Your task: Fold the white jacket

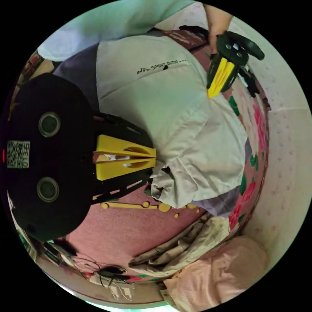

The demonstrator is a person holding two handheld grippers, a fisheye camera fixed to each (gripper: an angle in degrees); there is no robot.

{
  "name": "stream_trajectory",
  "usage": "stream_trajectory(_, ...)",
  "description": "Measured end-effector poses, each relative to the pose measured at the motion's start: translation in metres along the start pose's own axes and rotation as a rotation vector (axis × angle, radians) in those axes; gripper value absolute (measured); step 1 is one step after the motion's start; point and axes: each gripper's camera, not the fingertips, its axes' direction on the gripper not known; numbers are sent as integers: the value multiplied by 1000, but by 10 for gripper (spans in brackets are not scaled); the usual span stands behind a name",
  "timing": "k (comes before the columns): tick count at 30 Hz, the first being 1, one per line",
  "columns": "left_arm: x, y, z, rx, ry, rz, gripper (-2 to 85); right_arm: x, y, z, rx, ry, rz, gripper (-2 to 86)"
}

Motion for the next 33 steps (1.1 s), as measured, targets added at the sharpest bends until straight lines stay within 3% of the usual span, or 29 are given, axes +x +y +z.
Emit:
stream_trajectory(3, 2, -8, -2, -37, 29, 12, -3, -15, -3, 6, -38, 110, -94, 1)
stream_trajectory(7, -9, 4, -24, -6, 117, -52, 0, 20, 7, -12, -51, -60, 59, 12)
stream_trajectory(10, 11, 21, -66, 138, 110, -14, 9, 7, 35, -63, 87, -99, -43, 54)
stream_trajectory(15, 115, 83, -105, 173, -39, 413, 63, -60, 110, -96, 34, -72, -256, 119)
stream_trajectory(16, 127, 92, -107, 177, -73, 459, 71, -61, 118, -96, 18, -87, -220, 120)
stream_trajectory(20, 192, 138, -99, 212, -215, 672, 146, -13, 179, -74, -5, -284, 290, 133)
stream_trajectory(23, 216, 142, -77, 145, -210, 765, 195, 20, 222, -44, 25, -408, 578, 138)
stream_trajectory(26, 222, 147, -69, 138, -238, 810, 208, 39, 241, -21, 34, -513, 661, 136)
stream_trajectory(33, 209, 111, -50, 152, -185, 795, 190, 64, 252, 31, -52, -541, 699, 115)
